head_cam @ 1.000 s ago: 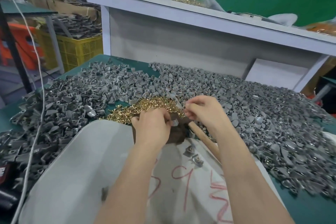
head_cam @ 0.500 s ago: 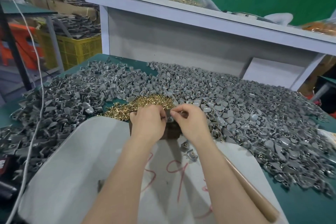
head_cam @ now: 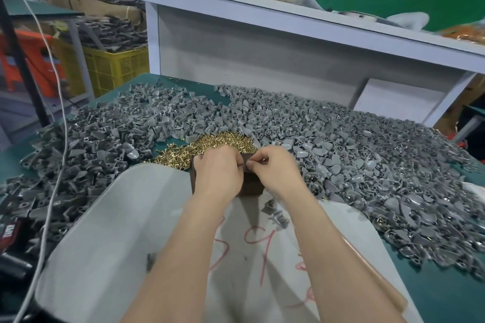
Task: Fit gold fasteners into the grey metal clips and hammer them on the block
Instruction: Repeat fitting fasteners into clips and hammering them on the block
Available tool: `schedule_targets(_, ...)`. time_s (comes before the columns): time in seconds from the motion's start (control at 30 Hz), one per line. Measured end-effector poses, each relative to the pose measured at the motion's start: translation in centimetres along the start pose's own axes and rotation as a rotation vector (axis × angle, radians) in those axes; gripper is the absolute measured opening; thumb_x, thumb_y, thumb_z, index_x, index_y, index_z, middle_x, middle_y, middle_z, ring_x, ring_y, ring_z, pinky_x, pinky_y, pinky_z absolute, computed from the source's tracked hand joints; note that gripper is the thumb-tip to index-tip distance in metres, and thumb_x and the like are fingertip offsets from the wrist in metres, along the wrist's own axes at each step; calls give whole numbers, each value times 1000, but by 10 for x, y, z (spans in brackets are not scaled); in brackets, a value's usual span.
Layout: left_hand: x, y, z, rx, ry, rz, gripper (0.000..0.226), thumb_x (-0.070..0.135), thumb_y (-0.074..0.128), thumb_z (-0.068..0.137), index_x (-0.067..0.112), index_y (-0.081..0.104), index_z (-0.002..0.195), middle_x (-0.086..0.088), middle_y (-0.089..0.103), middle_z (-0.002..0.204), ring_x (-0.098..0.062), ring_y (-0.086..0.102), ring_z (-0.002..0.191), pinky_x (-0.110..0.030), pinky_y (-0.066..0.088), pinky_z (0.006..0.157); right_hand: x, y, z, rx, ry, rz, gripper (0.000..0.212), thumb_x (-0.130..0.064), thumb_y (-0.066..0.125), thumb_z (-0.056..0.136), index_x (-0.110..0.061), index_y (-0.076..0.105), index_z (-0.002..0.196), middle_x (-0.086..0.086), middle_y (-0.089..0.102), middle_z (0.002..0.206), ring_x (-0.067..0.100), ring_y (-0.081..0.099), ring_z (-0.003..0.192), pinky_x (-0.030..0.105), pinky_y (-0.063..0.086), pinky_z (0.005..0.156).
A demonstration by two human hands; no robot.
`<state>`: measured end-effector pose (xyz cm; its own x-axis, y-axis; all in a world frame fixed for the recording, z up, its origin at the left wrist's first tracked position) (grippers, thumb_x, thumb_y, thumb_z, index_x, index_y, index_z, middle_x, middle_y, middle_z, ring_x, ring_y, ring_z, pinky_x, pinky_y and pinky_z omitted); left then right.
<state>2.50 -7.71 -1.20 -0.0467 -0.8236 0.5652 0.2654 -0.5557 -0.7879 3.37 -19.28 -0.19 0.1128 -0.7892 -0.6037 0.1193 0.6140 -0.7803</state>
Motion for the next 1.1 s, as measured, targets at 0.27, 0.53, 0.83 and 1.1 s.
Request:
schedule_targets(0.27,0,2,2,3,9,22,10,20,59,87,24,68,91,1,67,101,-26,54,106,-35,31,87,-6,1,-5,37,-45,-114,11,-18,58,91,-14,68,88,2,59,103,21,54,98,29,42,85)
schedule_targets(0.53,2,-1,0,4,24,30,10,19,58,87,21,68,91,-1,68,101,-27,55,105,-34,33,85,-7,5,-7,78,-80,-176,12,-15,55,93,-10,64,89,-2,46,93,21,52,94,28,37,82)
schedule_targets(0.83,0,1,1,-5,-25,-33,18,15,59,88,26,62,74,4,67,90,-23,55,99,-36,31,85,38,-24,-15,93,208,-308,37,-48,57,89,-18,57,110,1,59,106,17,57,90,36,50,86)
schedule_targets(1.1,-2,3,1,-14,-21,-50,11,17,60,88,24,67,82,4,67,90,-23,56,97,-36,31,84,41,-39,-20,-35,215,-351,26,-30,42,99,-7,53,104,13,60,98,26,60,78,41,52,70)
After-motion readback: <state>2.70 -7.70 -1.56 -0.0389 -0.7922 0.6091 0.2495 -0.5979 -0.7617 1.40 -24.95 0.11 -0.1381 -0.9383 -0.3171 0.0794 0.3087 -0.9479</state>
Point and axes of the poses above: each hand's wrist, its own z-axis towards the middle knuckle, its own y-axis out of the palm, x = y × z, the point moved 2 cm from there along z, towards the middle knuckle
